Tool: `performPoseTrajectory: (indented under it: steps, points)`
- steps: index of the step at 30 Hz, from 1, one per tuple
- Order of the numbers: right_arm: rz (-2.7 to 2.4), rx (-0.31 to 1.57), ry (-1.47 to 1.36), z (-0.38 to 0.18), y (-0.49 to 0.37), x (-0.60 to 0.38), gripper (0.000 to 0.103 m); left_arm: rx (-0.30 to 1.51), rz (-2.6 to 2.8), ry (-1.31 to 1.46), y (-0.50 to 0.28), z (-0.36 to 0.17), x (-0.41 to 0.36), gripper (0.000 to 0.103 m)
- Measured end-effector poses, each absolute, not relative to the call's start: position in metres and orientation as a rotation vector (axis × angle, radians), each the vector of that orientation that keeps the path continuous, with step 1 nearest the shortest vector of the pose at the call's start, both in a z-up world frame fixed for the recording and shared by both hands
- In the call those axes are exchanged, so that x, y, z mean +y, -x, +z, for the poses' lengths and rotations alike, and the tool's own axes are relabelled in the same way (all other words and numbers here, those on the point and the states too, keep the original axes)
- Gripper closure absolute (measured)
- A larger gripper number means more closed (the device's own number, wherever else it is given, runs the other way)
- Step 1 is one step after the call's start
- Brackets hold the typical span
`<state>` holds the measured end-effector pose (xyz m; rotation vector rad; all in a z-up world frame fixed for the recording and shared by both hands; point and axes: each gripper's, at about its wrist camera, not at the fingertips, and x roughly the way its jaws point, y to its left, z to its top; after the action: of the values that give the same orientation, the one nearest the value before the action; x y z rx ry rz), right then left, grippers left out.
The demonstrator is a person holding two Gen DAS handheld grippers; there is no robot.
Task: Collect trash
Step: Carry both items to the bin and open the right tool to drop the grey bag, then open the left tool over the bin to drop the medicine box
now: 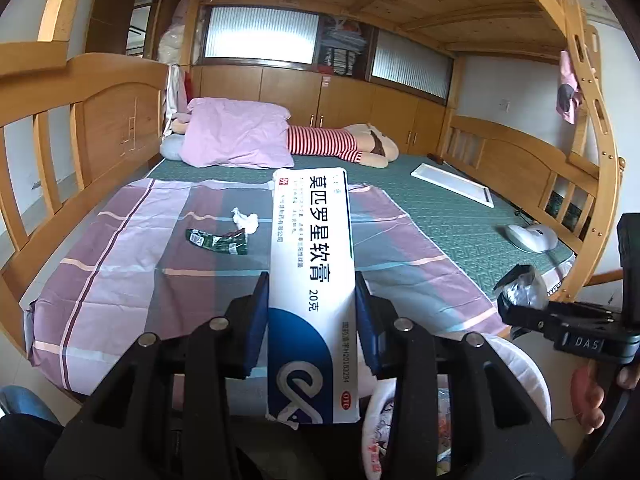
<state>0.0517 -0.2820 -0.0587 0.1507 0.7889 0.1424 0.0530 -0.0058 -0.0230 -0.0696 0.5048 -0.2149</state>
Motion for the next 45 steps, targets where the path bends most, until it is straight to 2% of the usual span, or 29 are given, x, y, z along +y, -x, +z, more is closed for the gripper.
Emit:
performPoseTrajectory:
  steps: [6, 14, 25, 28, 30, 32, 39, 45]
  points:
    - [0.164, 0.838, -0.187, -0.075, -0.045, -0.285, 0.053, 0.53, -0.24, 0.076, -0.047, -0.031, -0.017, 0.063]
    - [0.111, 1.04, -0.142, -0.14, -0.036, -0.285, 0.052, 0.604, -0.3, 0.064, -0.05, -0.052, -0.032, 0.063]
    - [0.085, 1.075, -0.089, -0.148, -0.028, -0.293, 0.051, 0.65, -0.363, -0.006, -0.042, -0.073, -0.063, 0.063]
    - [0.08, 1.086, -0.078, -0.145, -0.029, -0.297, 0.042, 0.667, -0.388, -0.026, -0.038, -0.079, -0.072, 0.063]
    - [0.072, 1.052, -0.071, -0.133, -0.028, -0.302, 0.034, 0.681, -0.399, -0.03, -0.038, -0.083, -0.075, 0.063]
    - [0.049, 0.992, -0.084, -0.114, -0.026, -0.31, 0.03, 0.698, -0.409, -0.025, -0.039, -0.088, -0.076, 0.063]
    - [-0.042, 0.748, -0.159, -0.057, -0.016, -0.335, 0.028, 0.771, -0.574, -0.023, -0.04, -0.107, -0.095, 0.063]
    - [-0.025, 0.673, -0.206, -0.04, -0.021, -0.334, 0.028, 0.861, -0.751, -0.063, -0.045, -0.141, -0.131, 0.06]
